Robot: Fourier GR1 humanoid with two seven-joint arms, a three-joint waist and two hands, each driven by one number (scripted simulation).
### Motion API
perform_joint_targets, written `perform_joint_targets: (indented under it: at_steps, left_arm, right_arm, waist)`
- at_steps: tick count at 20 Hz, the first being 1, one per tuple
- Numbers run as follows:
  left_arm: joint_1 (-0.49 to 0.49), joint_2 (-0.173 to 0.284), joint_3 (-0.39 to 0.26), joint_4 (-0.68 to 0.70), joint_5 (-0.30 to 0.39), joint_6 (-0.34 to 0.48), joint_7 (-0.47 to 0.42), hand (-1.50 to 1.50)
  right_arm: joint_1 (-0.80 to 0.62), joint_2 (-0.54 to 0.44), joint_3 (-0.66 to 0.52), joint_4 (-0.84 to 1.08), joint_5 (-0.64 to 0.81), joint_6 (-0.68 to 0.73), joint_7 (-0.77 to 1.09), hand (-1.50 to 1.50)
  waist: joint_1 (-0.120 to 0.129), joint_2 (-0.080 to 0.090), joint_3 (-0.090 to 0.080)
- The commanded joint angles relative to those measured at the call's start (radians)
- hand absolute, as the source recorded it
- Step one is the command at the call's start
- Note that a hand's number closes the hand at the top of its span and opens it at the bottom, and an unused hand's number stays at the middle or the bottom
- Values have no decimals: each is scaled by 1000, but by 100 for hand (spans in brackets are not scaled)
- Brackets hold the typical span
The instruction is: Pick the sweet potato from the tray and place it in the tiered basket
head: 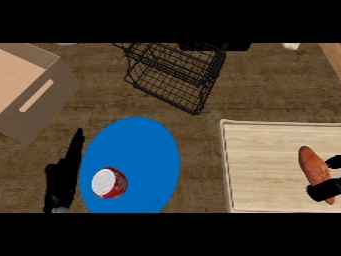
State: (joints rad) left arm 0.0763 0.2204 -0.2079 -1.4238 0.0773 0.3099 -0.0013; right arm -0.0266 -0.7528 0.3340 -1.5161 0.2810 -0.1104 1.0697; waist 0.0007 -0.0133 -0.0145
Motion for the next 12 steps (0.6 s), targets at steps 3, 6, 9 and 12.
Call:
perform_joint_targets:
  at_steps: [3, 6, 9, 12]
  left_arm:
    - [0, -32, -3, 4, -20, 10, 29, 0]
    - [-13, -44, -20, 48, -18, -8, -4, 0]
    - [-4, -32, -18, 52, -17, -21, -6, 0]
    - [-61, -8, 34, 65, 0, -31, 25, 0]
  right_arm:
    - [-47, 114, 55, -47, 178, -52, 84, 150]
    - [-188, 191, 205, -125, 247, 8, 58, 150]
    - [-313, 286, 311, -117, 333, 38, 39, 150]
    - [-363, 391, 283, -193, 373, 3, 116, 150]
  waist:
    - [2, 13, 14]
    - [31, 15, 12]
    - [52, 17, 13]
    - [8, 12, 13]
